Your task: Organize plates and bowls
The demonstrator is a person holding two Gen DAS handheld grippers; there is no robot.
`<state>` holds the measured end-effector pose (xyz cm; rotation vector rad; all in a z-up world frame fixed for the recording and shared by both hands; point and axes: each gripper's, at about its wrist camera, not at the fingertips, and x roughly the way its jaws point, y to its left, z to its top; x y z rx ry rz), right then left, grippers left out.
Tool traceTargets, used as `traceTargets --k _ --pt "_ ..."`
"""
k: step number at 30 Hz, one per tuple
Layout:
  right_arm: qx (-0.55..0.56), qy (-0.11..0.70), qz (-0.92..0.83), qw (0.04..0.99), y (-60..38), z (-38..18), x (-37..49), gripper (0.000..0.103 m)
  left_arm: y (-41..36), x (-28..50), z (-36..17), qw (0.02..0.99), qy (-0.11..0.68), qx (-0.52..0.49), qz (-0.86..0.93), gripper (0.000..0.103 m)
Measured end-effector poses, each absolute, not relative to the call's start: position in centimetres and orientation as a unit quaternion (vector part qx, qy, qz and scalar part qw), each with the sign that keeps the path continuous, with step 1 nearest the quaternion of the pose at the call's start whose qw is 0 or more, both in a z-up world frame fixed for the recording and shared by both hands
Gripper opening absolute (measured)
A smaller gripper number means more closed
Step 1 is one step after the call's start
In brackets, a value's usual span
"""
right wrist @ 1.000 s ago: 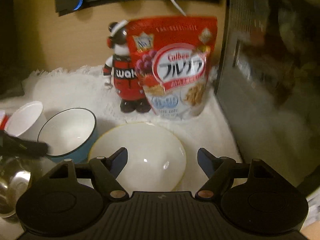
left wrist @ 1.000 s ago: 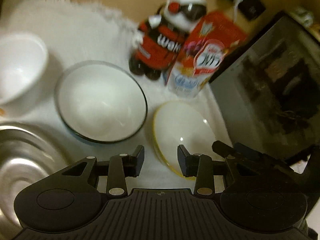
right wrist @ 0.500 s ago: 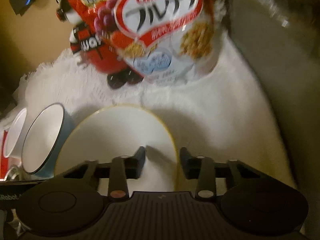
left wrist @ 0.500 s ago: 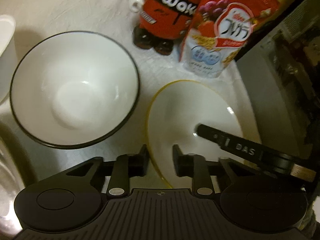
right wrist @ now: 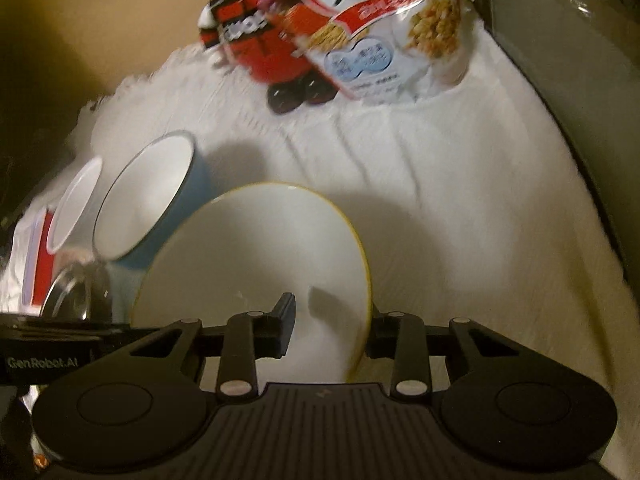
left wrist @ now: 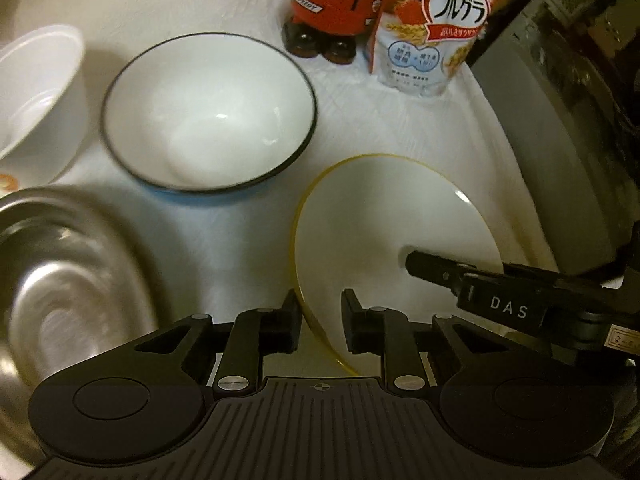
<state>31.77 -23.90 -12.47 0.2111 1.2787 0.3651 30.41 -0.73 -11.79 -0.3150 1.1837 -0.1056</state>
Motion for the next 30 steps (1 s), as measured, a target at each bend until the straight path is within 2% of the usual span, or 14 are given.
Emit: traceTargets --k 18,30 --pt "0.087 0.629 0.177 0.752 -20.8 -11.9 28.0 0.034 2.4 26.7 -12.0 0.804 0.567 -0.17 -0.057 0.023" --pt "0.097 0.601 0.172 0.774 -21.1 -11.2 29.0 0.034 4.7 25.8 -11.1 0.803 0.55 -0.219 -0.068 0.021"
